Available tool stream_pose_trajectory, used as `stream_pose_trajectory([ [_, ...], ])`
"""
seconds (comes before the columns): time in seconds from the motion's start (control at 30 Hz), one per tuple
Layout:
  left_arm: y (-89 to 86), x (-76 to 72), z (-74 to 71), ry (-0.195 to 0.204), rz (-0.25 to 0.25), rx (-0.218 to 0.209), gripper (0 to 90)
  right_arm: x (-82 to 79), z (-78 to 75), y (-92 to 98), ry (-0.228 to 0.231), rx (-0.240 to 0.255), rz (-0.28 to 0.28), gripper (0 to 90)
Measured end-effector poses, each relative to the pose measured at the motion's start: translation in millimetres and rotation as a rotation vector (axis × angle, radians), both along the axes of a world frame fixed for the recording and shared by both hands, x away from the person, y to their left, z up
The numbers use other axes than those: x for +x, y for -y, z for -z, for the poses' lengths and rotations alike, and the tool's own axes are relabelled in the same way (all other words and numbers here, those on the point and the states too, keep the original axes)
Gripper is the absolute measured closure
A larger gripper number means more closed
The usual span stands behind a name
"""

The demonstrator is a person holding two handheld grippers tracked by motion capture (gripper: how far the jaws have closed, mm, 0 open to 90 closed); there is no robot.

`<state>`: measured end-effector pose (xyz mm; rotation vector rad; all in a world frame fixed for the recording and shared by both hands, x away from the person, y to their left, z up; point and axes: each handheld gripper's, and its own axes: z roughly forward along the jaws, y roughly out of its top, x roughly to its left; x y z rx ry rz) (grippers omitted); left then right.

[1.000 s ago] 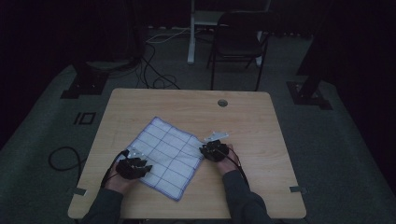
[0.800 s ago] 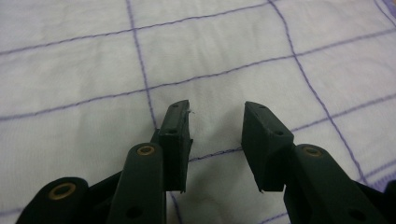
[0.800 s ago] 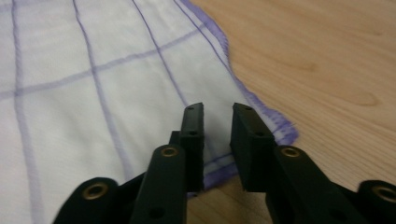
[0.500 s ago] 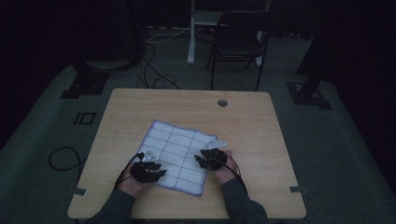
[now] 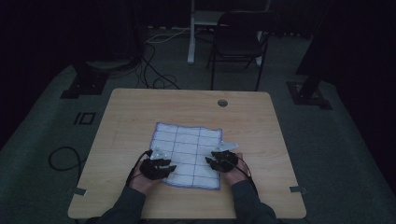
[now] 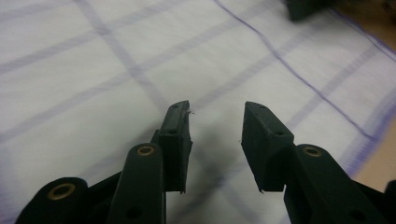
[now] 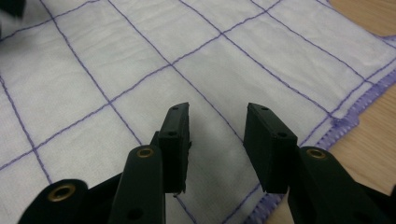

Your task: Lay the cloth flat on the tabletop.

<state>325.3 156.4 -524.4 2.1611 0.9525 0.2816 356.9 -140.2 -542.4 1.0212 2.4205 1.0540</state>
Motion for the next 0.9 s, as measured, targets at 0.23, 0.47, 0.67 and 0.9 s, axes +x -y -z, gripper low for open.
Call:
stream_pose_trajectory([
  [0.23, -37.7, 20.6, 0.1, 0.038, -0.195, -0.038, 62.4, 11.7, -1.0, 18.0, -0.006, -0.013, 0.027, 59.1],
  [0.47, -44.8, 27.8, 14.1, 0.023, -0.267, -0.037, 61.7, 11.2, 2.5, 28.7, 0.005, 0.03, 0.041, 58.8],
  [0.67, -42.8, 30.1, 15.7, 0.052, -0.28, -0.016, 59.8, 12.2, 3.0, 30.4, 0.005, 0.038, 0.032, 58.8],
  [0.9, -45.1, 32.2, 17.7, 0.049, -0.296, -0.007, 57.5, 11.5, 3.5, 29.8, 0.013, 0.036, 0.035, 58.6],
])
